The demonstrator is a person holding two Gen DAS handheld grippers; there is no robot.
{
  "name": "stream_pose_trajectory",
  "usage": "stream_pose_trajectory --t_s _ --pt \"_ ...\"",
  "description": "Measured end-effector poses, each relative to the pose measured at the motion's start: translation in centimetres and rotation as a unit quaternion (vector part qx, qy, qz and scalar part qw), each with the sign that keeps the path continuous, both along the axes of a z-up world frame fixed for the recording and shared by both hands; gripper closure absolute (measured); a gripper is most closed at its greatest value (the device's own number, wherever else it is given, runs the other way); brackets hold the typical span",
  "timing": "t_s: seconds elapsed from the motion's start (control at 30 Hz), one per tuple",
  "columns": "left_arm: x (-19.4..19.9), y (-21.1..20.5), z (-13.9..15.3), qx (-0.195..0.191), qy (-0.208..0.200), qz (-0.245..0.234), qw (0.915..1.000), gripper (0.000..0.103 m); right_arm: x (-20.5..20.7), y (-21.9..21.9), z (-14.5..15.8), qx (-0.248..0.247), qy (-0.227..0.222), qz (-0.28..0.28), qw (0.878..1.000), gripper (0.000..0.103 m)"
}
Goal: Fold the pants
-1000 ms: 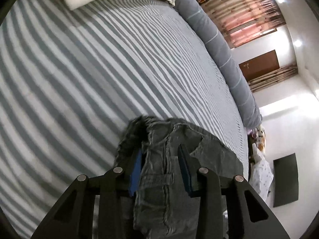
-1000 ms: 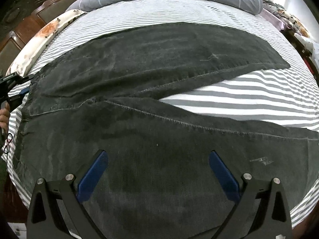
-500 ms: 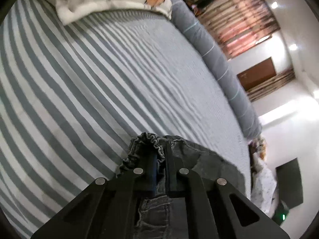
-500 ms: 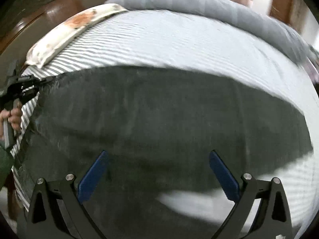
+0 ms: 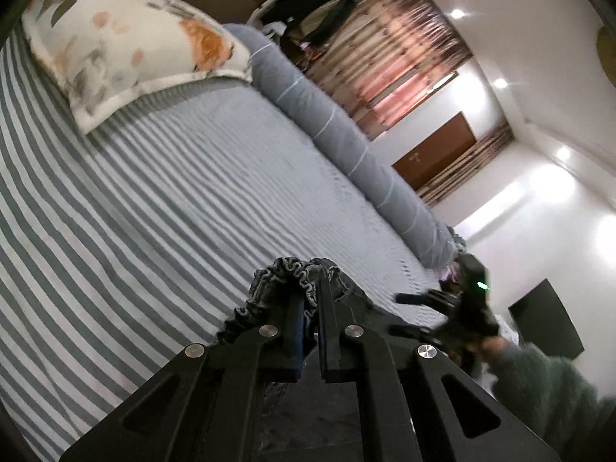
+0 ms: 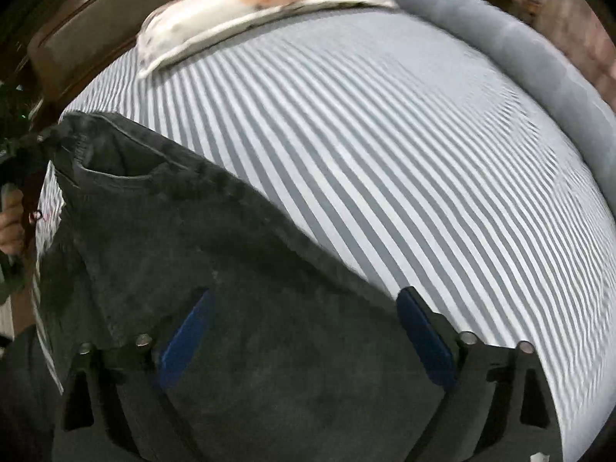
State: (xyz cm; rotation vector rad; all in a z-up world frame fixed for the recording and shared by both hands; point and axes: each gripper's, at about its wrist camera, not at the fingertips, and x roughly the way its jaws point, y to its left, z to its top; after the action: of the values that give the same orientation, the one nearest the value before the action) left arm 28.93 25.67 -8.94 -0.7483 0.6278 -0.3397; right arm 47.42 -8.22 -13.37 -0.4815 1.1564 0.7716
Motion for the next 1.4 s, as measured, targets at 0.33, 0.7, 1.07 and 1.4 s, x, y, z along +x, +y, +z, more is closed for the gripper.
stream_pose_trajectory --t_s 0.33,0.7,1.07,1.4 --pt "-1.7 0.4 0.1 -0.026 -0.017 -0.004 0.9995 0.098 2.5 -2.5 -3.7 -0.042 0.087 0.041 0.994 0.047" --pt "-1.7 0.5 0.2 -0.002 0.001 0.016 0.9999 0.098 -2.0 -7.1 1.0 -0.027 0.003 0.007 1.0 0.095" --pt "-7.4 -0.1 4.6 0.054 -0.001 -0.057 0.9969 0.097 -15.0 -8.1 9.4 -0.036 -0.098 -0.06 0.993 0.096" --pt "-16.8 -2.5 2.8 0.104 0.075 -0.109 0.9858 0.093 -28.4 -9.4 5.5 -0.046 -0.072 -0.088 0.993 0.096"
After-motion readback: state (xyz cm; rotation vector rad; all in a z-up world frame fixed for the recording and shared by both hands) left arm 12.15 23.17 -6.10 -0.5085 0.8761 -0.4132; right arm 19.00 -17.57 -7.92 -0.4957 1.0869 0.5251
